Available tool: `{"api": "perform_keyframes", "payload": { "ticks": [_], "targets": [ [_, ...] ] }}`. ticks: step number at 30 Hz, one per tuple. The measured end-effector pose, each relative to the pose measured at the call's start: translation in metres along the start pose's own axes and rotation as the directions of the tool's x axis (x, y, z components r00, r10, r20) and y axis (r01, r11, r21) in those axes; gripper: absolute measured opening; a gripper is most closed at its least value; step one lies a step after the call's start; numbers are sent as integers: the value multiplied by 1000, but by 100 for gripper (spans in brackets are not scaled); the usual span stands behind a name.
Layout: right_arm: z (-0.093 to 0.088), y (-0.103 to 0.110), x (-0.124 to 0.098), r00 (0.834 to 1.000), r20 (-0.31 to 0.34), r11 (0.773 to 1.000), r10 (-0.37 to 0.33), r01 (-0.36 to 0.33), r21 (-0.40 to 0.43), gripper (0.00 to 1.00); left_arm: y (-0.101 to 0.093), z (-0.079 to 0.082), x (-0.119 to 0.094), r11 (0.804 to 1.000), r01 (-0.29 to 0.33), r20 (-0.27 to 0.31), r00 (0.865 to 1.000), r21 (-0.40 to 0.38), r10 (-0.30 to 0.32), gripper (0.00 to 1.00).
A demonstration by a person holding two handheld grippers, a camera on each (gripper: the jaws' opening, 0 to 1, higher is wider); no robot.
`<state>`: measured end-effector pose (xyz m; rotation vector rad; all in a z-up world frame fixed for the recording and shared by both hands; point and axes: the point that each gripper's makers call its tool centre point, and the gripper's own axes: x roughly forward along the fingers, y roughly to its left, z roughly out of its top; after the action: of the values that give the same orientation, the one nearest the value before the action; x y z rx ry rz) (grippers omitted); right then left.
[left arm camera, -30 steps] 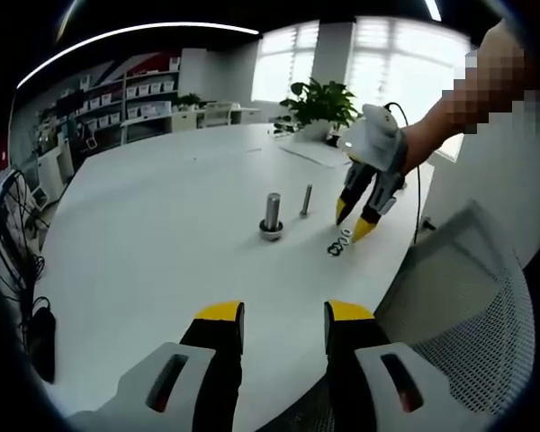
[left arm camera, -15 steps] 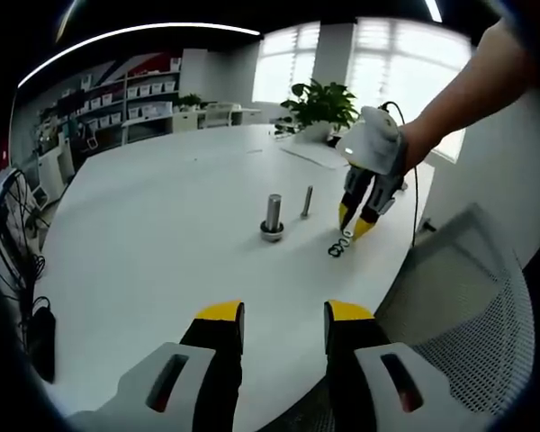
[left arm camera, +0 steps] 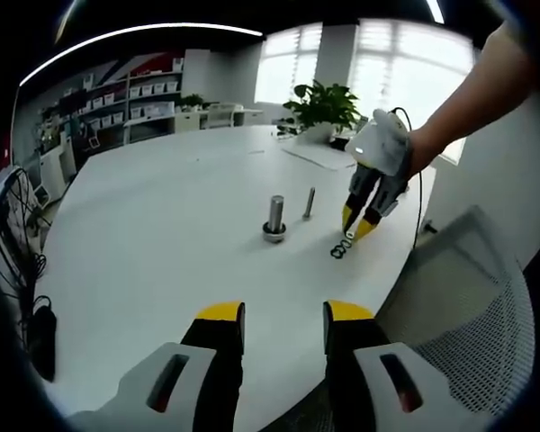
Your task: Place the washer onto the threaded stud by aligning its center hole with the stud, sliding it down to the base, and recovering from edge contact or off-axis alignment until the washer reaches the visible bottom stop.
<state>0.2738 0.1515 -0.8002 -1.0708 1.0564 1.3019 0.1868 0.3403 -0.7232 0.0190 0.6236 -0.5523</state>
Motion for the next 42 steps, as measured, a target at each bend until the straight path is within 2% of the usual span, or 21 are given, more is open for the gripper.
{"api": "perform_keyframes", "payload": {
  "ticks": [9,14,25,31,36,42],
  "targets": [
    [0,-1,2,996,-85,1000,4,-4,-6,15,0,0,0,1000,1,0,1000,1,-1,32],
    [-1,1,2,991,-129,999,-30,28,-19,16,0,0,0,1000,2,2,1000,-2,-2,32],
    [-2,0,1,991,-113,996,-65,72,57,15,0,1,-1,1000,0,4,1000,-11,0,33],
    [-2,-4,1,997,-58,980,-54,64,188,14,-1,0,0,1000,7,4,1000,-3,-7,33],
    [-1,-2,0,997,-44,982,-61,68,174,14,1,0,0,1000,-1,6,1000,-15,1,33],
    [-2,-4,0,997,-34,973,-69,75,217,14,1,0,0,1000,-2,0,1000,-3,2,32]
  ]
}}
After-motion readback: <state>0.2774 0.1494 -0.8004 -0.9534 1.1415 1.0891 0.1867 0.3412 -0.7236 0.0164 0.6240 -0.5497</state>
